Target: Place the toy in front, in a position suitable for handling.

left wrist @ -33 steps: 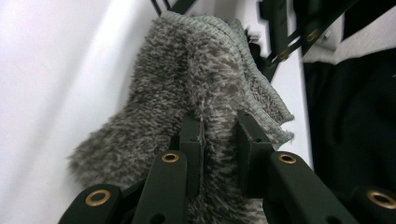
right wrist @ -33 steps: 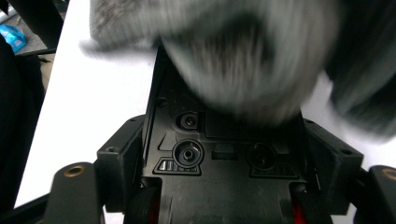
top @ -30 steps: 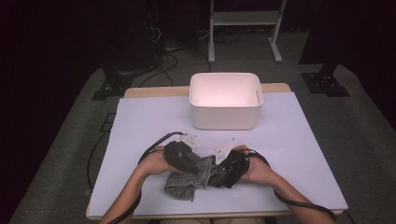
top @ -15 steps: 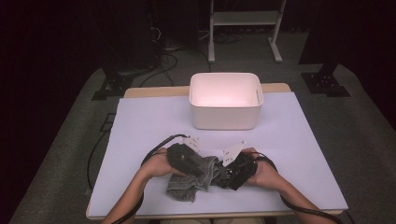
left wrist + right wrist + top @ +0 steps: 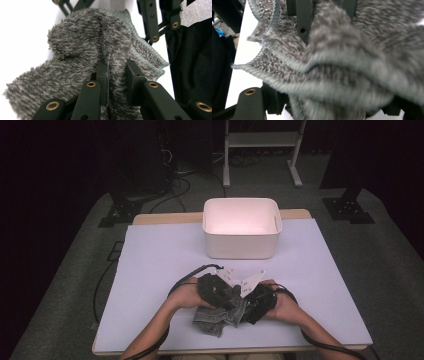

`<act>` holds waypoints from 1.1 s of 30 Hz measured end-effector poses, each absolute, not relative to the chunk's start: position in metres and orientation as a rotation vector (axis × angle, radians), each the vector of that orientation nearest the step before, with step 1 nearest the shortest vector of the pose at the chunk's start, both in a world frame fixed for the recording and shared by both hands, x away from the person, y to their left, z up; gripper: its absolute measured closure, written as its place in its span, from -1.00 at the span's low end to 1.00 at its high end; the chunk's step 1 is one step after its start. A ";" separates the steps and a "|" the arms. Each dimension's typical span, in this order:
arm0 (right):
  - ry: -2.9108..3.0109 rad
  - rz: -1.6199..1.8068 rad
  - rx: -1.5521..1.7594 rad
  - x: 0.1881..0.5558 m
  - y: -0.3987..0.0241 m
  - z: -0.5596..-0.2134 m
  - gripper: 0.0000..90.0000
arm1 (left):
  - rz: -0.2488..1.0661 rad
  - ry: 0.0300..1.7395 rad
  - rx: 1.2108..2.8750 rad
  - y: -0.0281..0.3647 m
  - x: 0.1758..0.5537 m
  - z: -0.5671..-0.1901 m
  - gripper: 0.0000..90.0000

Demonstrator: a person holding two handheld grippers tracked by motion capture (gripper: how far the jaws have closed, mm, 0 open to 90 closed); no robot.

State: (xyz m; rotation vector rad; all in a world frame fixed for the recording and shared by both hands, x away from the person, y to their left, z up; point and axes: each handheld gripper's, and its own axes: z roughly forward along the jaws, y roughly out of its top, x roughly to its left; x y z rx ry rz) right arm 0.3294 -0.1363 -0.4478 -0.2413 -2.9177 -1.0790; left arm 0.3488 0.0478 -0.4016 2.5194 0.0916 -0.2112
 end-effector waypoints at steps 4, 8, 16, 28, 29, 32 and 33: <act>-2.928 -1.076 -0.254 0.329 -0.139 -0.443 -0.53 | -0.211 0.107 2.521 0.053 0.348 -0.402 0.68; -2.924 -1.080 -0.282 0.326 -0.152 -0.438 -0.56 | -0.213 0.110 2.516 0.053 0.348 -0.402 0.68; -2.918 -1.141 -0.292 0.321 -0.158 -0.444 -0.46 | -0.197 0.064 2.547 0.040 0.347 -0.398 0.68; -2.918 -1.129 -0.250 0.322 -0.152 -0.447 -0.47 | -0.170 0.073 2.575 0.040 0.348 -0.397 0.67; -2.917 -1.138 -0.262 0.323 -0.154 -0.446 -0.46 | -0.168 0.096 2.569 0.046 0.349 -0.397 0.67; -2.906 -1.145 -0.273 0.326 -0.156 -0.446 -0.47 | -0.172 0.139 2.564 0.061 0.352 -0.397 0.67; -2.917 -1.134 -0.266 0.326 -0.154 -0.446 -0.47 | -0.170 0.149 2.561 0.066 0.352 -0.397 0.67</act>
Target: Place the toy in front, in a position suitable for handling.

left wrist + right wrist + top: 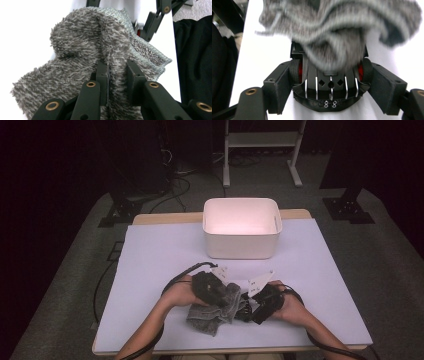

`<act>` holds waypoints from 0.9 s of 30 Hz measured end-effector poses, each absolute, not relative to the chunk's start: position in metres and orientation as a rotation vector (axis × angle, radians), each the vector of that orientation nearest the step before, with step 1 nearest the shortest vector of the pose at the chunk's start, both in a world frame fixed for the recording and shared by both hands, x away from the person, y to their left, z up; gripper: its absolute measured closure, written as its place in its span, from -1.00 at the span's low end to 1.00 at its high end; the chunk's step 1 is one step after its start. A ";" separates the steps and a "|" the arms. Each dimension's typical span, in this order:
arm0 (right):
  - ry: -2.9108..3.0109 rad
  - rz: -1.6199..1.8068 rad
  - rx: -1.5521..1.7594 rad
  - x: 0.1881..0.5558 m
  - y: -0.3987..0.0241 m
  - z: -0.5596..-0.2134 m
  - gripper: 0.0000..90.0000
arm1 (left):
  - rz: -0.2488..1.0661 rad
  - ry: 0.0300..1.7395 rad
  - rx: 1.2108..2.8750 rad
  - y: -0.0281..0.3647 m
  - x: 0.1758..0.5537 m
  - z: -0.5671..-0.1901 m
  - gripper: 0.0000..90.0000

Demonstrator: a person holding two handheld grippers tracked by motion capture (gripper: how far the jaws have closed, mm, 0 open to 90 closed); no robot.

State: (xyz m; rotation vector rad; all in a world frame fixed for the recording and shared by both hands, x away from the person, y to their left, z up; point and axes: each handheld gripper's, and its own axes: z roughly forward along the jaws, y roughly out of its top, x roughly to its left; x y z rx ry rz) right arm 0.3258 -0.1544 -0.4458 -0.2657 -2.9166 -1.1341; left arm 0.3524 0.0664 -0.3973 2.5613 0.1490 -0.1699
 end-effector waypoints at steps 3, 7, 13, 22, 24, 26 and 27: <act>-2.933 -1.108 -0.250 0.327 -0.153 -0.445 -0.48 | -0.177 0.184 2.554 0.080 0.352 -0.398 0.67; -2.934 -1.103 -0.239 0.330 -0.154 -0.447 -0.50 | -0.177 0.217 2.547 0.093 0.353 -0.400 0.66; -2.941 -1.103 -0.234 0.330 -0.154 -0.445 -0.50 | -0.173 0.258 2.536 0.108 0.352 -0.403 0.66; -2.973 -1.093 -0.214 0.328 -0.151 -0.445 -0.52 | -0.204 0.246 2.532 0.107 0.349 -0.404 0.67; -2.980 -1.085 -0.216 0.329 -0.150 -0.446 -0.51 | -0.203 0.237 2.533 0.104 0.348 -0.404 0.66; -2.967 -1.091 -0.222 0.330 -0.150 -0.446 -0.51 | -0.202 0.229 2.535 0.102 0.349 -0.403 0.66; -2.963 -1.093 -0.226 0.331 -0.151 -0.446 -0.52 | -0.204 0.227 2.534 0.102 0.349 -0.403 0.66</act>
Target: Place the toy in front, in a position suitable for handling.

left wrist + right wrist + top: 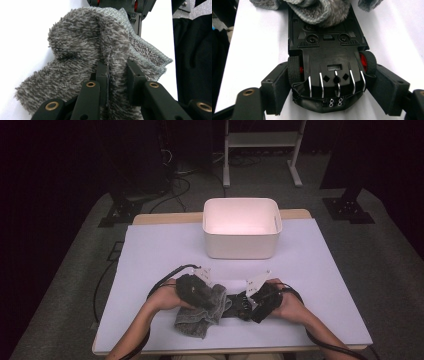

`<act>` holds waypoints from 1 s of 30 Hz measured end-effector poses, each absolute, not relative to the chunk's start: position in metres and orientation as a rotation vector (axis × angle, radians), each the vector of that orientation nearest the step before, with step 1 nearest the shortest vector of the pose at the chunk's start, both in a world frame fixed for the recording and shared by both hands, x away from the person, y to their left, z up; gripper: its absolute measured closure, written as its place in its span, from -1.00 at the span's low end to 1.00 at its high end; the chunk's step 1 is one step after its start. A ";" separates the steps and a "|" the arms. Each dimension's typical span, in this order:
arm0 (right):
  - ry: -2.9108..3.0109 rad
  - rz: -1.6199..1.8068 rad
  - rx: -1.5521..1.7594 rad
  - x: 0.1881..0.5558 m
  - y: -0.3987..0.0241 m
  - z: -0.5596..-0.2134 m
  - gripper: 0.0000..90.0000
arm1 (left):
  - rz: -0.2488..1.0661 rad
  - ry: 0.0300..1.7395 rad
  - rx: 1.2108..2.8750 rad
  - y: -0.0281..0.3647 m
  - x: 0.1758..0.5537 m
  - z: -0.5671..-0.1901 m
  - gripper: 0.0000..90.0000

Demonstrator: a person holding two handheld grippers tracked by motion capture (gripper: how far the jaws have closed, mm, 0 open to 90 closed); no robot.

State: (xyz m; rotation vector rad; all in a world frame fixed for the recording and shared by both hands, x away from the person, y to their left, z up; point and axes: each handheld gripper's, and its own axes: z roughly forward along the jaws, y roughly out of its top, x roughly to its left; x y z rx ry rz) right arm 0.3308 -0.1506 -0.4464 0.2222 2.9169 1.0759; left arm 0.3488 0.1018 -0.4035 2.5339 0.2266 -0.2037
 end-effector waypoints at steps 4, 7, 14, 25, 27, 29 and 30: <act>2.945 1.114 0.286 0.334 -0.151 -0.446 -0.55 | -0.220 0.217 2.532 0.099 0.349 -0.404 0.67; 2.990 1.187 0.376 0.340 -0.151 -0.444 -0.59 | -0.225 0.214 2.535 0.097 0.348 -0.406 0.66; 3.024 1.149 0.351 0.344 -0.143 -0.445 -0.69 | -0.237 0.204 2.533 0.096 0.347 -0.407 0.66; 2.994 1.131 0.239 0.337 -0.134 -0.445 -0.52 | -0.205 0.252 2.536 0.103 0.355 -0.405 0.66; 2.989 1.130 0.226 0.336 -0.134 -0.445 -0.52 | -0.184 0.290 2.529 0.111 0.361 -0.403 0.65; 2.986 1.126 0.210 0.336 -0.134 -0.445 -0.52 | -0.169 0.317 2.521 0.116 0.363 -0.402 0.65; 2.987 1.123 0.206 0.336 -0.134 -0.445 -0.52 | -0.159 0.333 2.518 0.118 0.365 -0.401 0.66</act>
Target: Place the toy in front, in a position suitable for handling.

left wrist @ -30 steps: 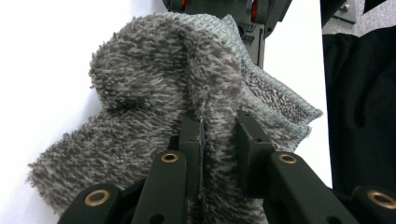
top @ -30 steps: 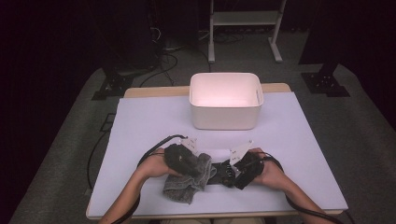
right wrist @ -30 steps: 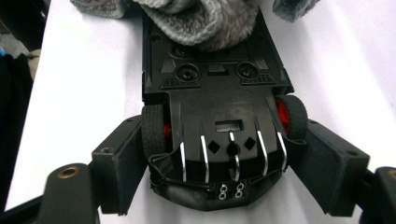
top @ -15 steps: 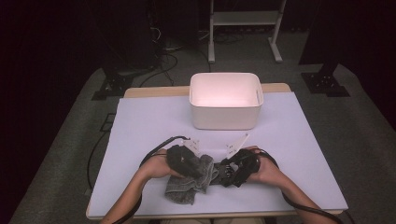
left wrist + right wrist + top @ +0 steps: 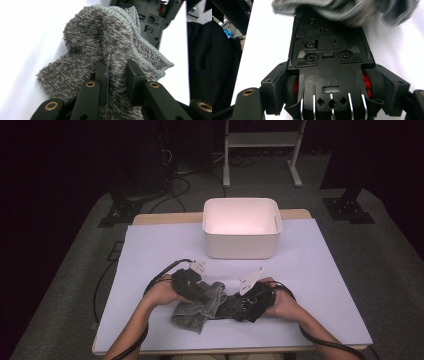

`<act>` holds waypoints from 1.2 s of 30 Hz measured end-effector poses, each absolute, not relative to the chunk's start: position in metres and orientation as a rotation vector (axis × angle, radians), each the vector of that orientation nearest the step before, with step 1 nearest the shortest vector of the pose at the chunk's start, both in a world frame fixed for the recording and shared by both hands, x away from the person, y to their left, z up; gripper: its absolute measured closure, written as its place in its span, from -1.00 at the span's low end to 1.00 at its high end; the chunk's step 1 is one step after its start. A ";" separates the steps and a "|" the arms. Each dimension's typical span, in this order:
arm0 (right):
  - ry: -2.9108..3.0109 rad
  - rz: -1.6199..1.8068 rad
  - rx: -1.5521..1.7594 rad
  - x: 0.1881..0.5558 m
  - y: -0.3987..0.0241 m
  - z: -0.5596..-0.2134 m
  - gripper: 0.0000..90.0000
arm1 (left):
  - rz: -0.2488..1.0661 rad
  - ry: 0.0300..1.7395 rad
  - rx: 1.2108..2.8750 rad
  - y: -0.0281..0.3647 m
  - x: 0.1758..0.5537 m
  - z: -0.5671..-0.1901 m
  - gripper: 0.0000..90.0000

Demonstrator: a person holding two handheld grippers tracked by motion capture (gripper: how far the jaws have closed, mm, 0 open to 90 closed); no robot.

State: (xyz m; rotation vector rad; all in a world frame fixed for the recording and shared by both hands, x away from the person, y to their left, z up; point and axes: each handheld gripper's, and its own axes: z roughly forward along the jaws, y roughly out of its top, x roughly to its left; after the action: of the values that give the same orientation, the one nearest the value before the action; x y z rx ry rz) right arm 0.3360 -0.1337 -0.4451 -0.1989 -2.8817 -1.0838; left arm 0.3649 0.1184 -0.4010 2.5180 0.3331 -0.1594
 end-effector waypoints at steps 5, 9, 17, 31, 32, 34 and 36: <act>-2.888 -1.082 -0.194 0.335 -0.134 -0.445 -0.52 | -0.169 0.328 2.515 0.119 0.368 -0.404 0.68; -2.878 -1.107 -0.201 0.336 -0.133 -0.444 -0.52 | -0.168 0.283 2.511 0.106 0.364 -0.409 0.70; -2.892 -1.106 -0.191 0.333 -0.132 -0.445 -0.51 | -0.177 0.156 2.517 0.064 0.363 -0.400 0.70; -2.880 -1.091 -0.196 0.330 -0.132 -0.449 -0.51 | -0.189 0.018 2.540 0.017 0.353 -0.396 0.69; -2.893 -1.091 -0.181 0.330 -0.132 -0.449 -0.51 | -0.189 0.018 2.539 0.018 0.353 -0.396 0.69; -2.880 -1.093 -0.198 0.329 -0.132 -0.449 -0.51 | -0.187 0.021 2.538 0.021 0.353 -0.396 0.69; -2.878 -1.099 -0.202 0.329 -0.132 -0.449 -0.51 | -0.184 0.022 2.537 0.028 0.353 -0.397 0.69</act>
State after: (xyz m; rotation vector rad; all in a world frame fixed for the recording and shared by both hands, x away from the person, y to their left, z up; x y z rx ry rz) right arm 0.3294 -0.1325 -0.4488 -0.2018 -2.8783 -1.0989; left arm 0.3525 0.0283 -0.3969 2.5366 0.0224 -0.1838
